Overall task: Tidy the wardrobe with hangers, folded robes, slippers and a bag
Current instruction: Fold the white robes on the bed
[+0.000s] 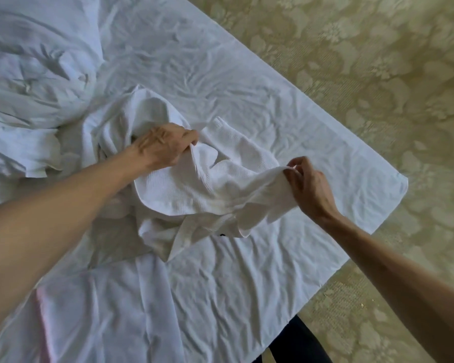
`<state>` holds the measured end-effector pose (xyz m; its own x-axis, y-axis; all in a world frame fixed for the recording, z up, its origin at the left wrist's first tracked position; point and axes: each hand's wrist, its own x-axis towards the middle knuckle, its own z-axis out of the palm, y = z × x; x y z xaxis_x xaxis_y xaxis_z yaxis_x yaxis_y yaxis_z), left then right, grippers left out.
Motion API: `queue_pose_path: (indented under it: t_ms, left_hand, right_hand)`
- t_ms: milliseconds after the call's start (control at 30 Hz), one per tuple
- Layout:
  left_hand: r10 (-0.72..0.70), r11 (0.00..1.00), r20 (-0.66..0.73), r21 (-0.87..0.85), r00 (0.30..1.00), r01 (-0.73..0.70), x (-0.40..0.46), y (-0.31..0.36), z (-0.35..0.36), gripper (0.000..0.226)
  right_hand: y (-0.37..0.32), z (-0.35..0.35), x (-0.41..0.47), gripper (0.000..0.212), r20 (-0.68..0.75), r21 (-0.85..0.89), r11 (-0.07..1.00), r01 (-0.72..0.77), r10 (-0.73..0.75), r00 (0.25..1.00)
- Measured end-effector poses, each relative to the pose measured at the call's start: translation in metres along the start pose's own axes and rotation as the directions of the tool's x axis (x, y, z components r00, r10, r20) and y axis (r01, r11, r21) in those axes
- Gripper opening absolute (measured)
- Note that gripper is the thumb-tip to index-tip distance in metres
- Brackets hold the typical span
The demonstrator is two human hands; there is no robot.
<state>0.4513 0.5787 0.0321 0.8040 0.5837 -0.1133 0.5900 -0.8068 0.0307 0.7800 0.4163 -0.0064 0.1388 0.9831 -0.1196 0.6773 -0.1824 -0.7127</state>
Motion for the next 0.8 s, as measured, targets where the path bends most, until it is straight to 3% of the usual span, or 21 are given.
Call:
queue_pose_path:
  t_ms: [100, 200, 267, 400, 500, 567, 700, 800]
  left_hand:
    - [-0.095, 0.995, 0.192, -0.011, 0.977, 0.099, -0.021, 0.001, -0.025, 0.007]
    - [-0.193, 0.955, 0.312, -0.157, 0.93, 0.251, -0.052, -0.002, -0.064, 0.008]
    - [-0.279, 0.945, 0.343, -0.066, 0.897, 0.319, -0.071, -0.004, -0.103, 0.009]
    - [-0.419, 0.907, 0.267, 0.156, 0.868, 0.39, -0.111, -0.015, -0.189, 0.013]
    - [-0.498, 0.848, 0.078, 0.249, 0.863, 0.467, -0.168, -0.031, -0.254, 0.007]
    - [-0.56, 0.784, -0.006, 0.319, 0.829, 0.532, -0.202, -0.037, -0.305, 0.02]
    - [-0.764, 0.572, -0.093, 0.359, 0.638, 0.737, -0.258, -0.026, -0.42, 0.033]
    - [-0.842, 0.404, -0.258, 0.278, 0.473, 0.871, -0.289, -0.011, -0.498, 0.028]
  right_hand:
    - [-0.03, -0.009, 0.019, 0.019, 0.2, -0.023, 0.995, 0.096, -0.09, 0.976]
    - [-0.056, -0.01, 0.038, 0.014, 0.427, -0.182, 0.937, 0.299, -0.199, 0.882]
    - [-0.078, -0.014, 0.052, 0.007, 0.458, -0.268, 0.888, 0.374, -0.224, 0.86]
    - [-0.144, -0.047, 0.08, 0.013, 0.359, -0.304, 0.84, 0.449, -0.336, 0.871]
    - [-0.209, -0.084, 0.102, 0.012, 0.304, -0.312, 0.791, 0.526, -0.442, 0.844]
    - [-0.258, -0.115, 0.116, 0.01, 0.249, -0.331, 0.761, 0.558, -0.5, 0.829]
    - [-0.371, -0.187, 0.121, 0.013, 0.019, -0.292, 0.782, 0.55, -0.57, 0.821]
    - [-0.452, -0.238, 0.113, 0.033, -0.143, -0.268, 0.775, 0.572, -0.619, 0.772]
